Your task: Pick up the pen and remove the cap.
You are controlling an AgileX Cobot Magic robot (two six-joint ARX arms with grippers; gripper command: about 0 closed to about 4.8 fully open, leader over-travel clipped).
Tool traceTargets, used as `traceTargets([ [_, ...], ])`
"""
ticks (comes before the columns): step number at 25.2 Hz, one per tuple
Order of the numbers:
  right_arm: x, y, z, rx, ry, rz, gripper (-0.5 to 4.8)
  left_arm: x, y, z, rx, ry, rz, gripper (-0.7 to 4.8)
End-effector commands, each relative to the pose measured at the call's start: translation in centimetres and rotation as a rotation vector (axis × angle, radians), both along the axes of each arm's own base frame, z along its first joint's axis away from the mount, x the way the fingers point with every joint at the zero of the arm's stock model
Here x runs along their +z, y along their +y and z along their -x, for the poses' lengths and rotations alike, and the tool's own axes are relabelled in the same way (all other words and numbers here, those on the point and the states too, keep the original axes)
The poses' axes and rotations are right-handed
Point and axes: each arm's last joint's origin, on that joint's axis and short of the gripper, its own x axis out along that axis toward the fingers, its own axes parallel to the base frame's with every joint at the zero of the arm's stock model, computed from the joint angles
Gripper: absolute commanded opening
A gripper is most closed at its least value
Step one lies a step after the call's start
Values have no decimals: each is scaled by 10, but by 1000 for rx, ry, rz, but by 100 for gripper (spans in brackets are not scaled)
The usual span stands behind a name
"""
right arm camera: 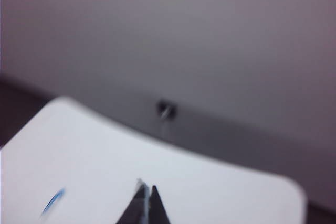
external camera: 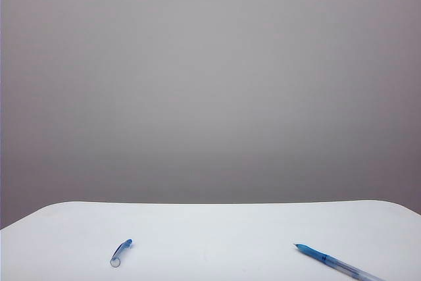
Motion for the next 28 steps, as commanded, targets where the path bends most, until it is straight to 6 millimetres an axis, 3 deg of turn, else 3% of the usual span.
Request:
traceTargets([
  [1, -8, -16, 35, -138, -123, -12, -5, -11, 17, 23, 4, -168, 22, 131],
  [4, -32, -31, 64, -210, -209, -36, -5, -31, 26, 31, 18, -237, 88, 110],
  [7, -70, -41, 95, -243, -334, -83, -5, -55, 26, 31, 13, -211, 136, 110],
  [13, -126, -48, 119, -288, -409, -179, -5, -81, 22, 42, -23, -386, 257, 78],
  [22, -159, -43, 94, -338, -403, -243, -5, -147, 21, 58, 53, -503, 418, 51],
  [28, -212, -38, 73, -345, -288, -243, -5, -178, 25, 49, 142, -424, 409, 50],
])
